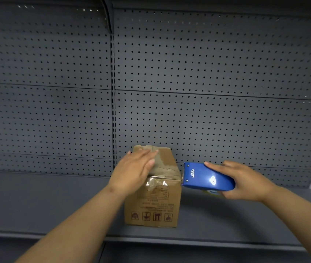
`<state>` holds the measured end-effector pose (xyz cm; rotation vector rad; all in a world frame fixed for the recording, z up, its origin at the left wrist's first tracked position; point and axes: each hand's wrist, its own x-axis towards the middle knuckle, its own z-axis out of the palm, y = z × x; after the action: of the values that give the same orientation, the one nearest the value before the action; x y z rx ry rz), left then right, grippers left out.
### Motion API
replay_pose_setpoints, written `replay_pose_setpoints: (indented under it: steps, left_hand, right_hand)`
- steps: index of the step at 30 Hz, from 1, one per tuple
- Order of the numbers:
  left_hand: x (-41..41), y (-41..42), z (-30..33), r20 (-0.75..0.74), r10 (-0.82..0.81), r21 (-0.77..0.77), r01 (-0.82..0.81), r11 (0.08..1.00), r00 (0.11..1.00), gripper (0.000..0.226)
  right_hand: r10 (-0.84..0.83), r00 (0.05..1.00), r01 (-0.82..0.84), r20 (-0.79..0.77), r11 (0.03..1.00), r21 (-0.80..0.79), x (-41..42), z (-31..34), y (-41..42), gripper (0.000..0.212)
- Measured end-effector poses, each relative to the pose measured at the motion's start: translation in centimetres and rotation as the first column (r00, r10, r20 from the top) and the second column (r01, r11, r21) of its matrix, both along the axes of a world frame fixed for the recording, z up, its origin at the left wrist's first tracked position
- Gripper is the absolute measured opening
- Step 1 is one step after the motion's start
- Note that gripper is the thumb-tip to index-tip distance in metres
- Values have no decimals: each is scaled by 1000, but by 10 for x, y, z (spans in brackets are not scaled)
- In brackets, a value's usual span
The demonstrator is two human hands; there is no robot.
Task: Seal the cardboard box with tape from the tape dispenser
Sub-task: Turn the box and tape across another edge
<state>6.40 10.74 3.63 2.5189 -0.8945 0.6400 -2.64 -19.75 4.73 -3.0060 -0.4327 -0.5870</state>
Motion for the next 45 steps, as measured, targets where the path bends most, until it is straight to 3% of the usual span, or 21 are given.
replay_pose_setpoints:
  steps: [3, 7, 15, 21, 27, 37, 41, 45]
  left_hand:
    - [10, -1, -20, -45, 64, 105, -59, 993, 997, 74]
    - [18, -1, -40, 37, 147, 5, -147, 989, 989, 98]
    - [22, 2, -46, 79, 203, 26, -205, 978, 976, 75]
    - [22, -5, -51, 35, 207, -219, -194, 956, 978, 88]
    - [24, -7, -53, -28, 224, -298, -222, 928, 974, 68]
    - [22, -4, -49, -46, 226, -138, -230, 963, 973, 79]
    - [23, -4, -48, -78, 251, -101, -258, 961, 965, 62]
    - [23, -5, -48, -91, 246, -86, -254, 963, 965, 59]
  right_hand:
    - [-3, 1000, 3, -2, 1000, 23, -2, 0, -5, 85]
    - [22, 1000, -21, -10, 996, 86, 0, -4, -7, 80]
    - [52, 998, -48, -41, 994, 100, 10, -14, -12, 79]
    - [38, 996, -28, -76, 991, 127, 15, -26, -12, 80]
    - [45, 995, -35, -90, 993, 111, 15, -30, -12, 81]
    - [32, 986, -32, -162, 999, 7, 9, -14, -19, 86]
    - [18, 987, -18, -157, 1000, -3, 6, -13, -22, 88]
    - [15, 988, -14, -156, 1000, 9, 3, -16, -22, 90]
